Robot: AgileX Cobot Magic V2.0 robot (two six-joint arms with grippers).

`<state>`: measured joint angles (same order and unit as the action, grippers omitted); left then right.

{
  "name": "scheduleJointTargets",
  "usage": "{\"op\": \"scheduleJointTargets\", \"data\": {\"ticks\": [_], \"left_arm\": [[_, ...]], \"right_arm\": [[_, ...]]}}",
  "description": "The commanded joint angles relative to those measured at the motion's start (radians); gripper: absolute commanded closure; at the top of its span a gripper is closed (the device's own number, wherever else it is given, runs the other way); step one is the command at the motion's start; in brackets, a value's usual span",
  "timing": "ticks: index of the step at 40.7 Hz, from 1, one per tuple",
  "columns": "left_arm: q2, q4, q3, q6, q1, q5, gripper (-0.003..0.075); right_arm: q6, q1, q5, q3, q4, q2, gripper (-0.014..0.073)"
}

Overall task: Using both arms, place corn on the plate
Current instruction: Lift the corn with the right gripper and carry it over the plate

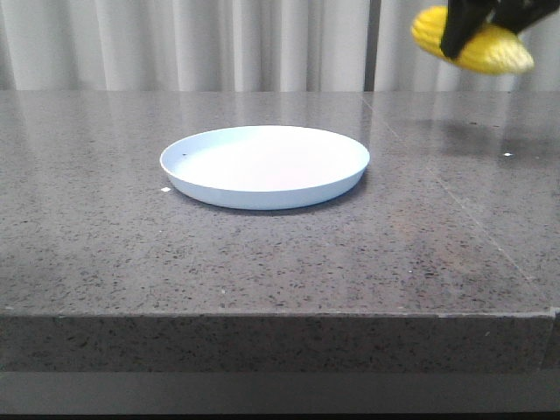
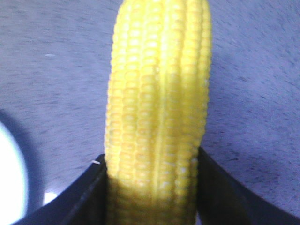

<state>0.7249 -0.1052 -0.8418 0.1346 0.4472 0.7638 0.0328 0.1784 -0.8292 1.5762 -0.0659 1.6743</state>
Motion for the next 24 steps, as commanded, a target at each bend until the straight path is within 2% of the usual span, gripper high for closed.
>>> {"op": "scheduleJointTargets", "data": {"ticks": [1,11,18,24], "left_arm": [[-0.004,-0.008,-0.026,-0.007,0.007,-0.077,0.024],[-0.004,-0.008,-0.026,-0.007,0.007,-0.077,0.024],[-0.004,-0.008,-0.026,-0.007,0.007,-0.077,0.024],[-0.004,-0.008,-0.026,-0.007,0.007,-0.077,0.024]], "right_arm": [[0.003,0.052,0.004,0.043,0.003,-0.094,0.0351],[0.003,0.241,-0.177,0.155,0.001,-0.1,0.0351],[0.002,0.373,-0.171,0.168,0.001,-0.093,0.0351],[-0.023,0.436,-0.151,0.168,0.001,-0.056,0.0351]]}}
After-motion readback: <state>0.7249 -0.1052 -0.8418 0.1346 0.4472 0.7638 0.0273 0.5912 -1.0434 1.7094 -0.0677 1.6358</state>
